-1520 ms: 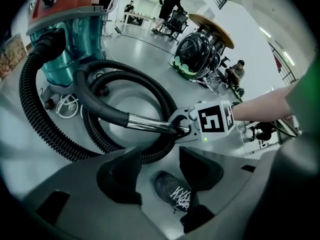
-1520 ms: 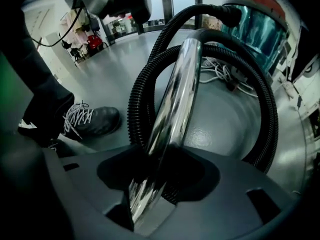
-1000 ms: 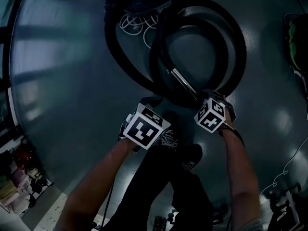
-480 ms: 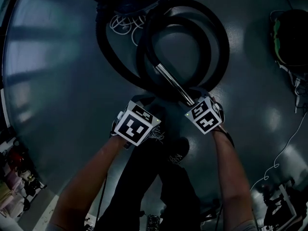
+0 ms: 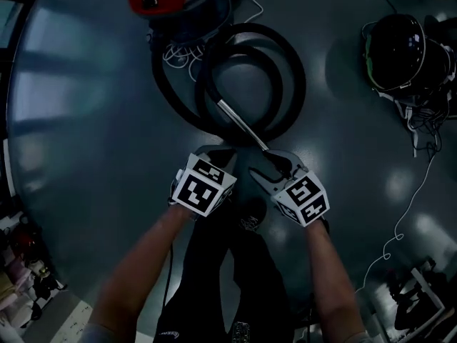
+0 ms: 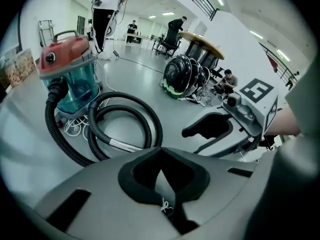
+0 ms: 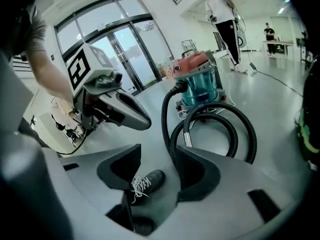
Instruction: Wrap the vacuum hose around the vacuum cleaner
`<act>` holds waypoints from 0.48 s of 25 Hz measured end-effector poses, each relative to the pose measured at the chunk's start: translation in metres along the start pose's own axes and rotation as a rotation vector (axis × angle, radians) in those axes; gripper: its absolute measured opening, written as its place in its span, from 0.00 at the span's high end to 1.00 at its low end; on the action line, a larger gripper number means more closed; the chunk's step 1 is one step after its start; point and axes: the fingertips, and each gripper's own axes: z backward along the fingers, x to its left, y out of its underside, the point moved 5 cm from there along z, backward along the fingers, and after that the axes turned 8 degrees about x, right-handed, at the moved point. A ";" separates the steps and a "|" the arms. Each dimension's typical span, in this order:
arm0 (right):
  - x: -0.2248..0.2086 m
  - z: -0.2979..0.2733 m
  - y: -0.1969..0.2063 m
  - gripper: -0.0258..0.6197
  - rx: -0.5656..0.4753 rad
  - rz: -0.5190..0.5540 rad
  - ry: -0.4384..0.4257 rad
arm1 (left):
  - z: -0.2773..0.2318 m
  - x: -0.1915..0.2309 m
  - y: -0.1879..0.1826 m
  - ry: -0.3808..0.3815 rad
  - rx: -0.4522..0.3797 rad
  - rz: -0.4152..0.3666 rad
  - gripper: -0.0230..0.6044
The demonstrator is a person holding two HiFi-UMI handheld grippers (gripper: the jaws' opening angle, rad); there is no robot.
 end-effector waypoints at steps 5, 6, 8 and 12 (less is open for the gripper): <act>0.018 0.038 -0.020 0.62 -0.080 -0.042 0.018 | 0.030 -0.013 -0.019 -0.003 -0.043 0.000 0.95; 0.019 0.048 -0.026 0.62 -0.101 -0.048 0.034 | 0.036 -0.017 -0.024 -0.004 -0.052 -0.008 0.95; 0.027 0.071 -0.036 0.64 -0.150 -0.068 0.070 | 0.055 -0.029 -0.030 -0.010 -0.071 -0.026 0.95; 0.058 0.119 -0.052 0.68 -0.227 -0.083 0.124 | 0.103 -0.055 -0.031 -0.025 -0.121 -0.061 0.95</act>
